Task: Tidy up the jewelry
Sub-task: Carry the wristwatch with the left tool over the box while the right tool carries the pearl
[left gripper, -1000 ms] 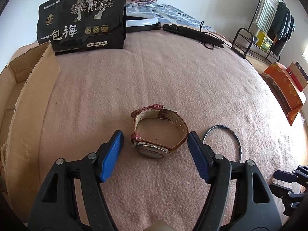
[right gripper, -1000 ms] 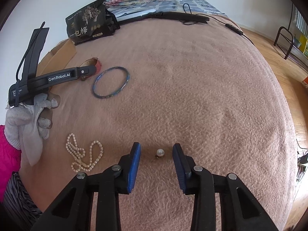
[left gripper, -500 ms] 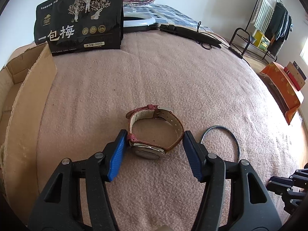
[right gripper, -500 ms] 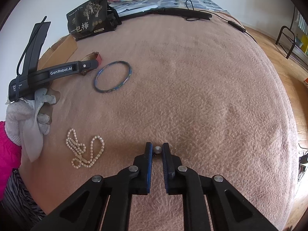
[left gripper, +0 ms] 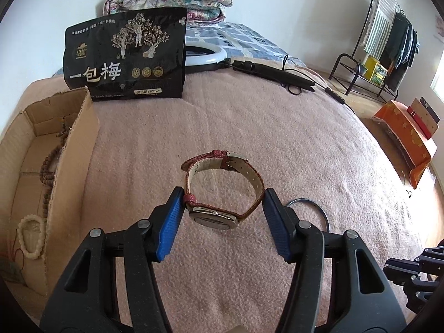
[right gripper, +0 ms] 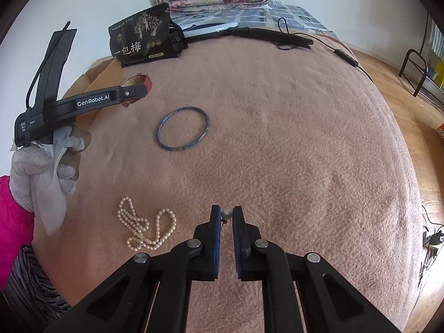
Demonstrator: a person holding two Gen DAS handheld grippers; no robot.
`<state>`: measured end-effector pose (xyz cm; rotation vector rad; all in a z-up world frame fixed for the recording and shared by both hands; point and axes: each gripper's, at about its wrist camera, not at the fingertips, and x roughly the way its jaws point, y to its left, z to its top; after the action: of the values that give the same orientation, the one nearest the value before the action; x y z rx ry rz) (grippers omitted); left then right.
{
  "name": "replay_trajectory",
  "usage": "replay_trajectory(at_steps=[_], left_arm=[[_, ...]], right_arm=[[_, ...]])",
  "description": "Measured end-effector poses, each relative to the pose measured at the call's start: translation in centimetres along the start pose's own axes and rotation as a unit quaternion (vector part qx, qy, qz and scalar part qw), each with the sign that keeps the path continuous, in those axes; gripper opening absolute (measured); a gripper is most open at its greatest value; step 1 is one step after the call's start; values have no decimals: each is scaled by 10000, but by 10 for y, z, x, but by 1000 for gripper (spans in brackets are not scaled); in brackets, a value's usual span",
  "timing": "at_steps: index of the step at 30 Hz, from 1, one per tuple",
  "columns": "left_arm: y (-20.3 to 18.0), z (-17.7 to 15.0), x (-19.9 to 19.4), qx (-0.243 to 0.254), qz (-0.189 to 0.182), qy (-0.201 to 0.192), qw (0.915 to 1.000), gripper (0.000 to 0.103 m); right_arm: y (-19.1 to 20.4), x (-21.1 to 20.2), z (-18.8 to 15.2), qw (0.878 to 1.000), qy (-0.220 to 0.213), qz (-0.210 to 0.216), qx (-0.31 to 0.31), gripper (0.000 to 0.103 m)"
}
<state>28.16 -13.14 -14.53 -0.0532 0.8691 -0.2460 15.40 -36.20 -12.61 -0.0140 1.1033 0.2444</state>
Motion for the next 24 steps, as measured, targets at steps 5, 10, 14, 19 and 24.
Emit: replay_trajectory(at_steps=[5,10,14,19,24], left_arm=[[4,2,-24,48,-14,-149,9999,59],[14,4,-50,36,-30,-284,9996,59],[23,6,-73,48,-14,-439,9990,59],[38,7,-99,29,76,-609,9981,59],[57,6,-120,-12,190,-752,9970,59]], right_arm=[[15,-14,7,9998,-165,-28,-112,6],[31,-28,10,9992,-308,-82,-225,6],[45,-39,15,9984,-466,-75,-300,6],[70,-49,24,9969,-640,-35,-449,6],[98,-53,33,9947,-797,17,-641,6]])
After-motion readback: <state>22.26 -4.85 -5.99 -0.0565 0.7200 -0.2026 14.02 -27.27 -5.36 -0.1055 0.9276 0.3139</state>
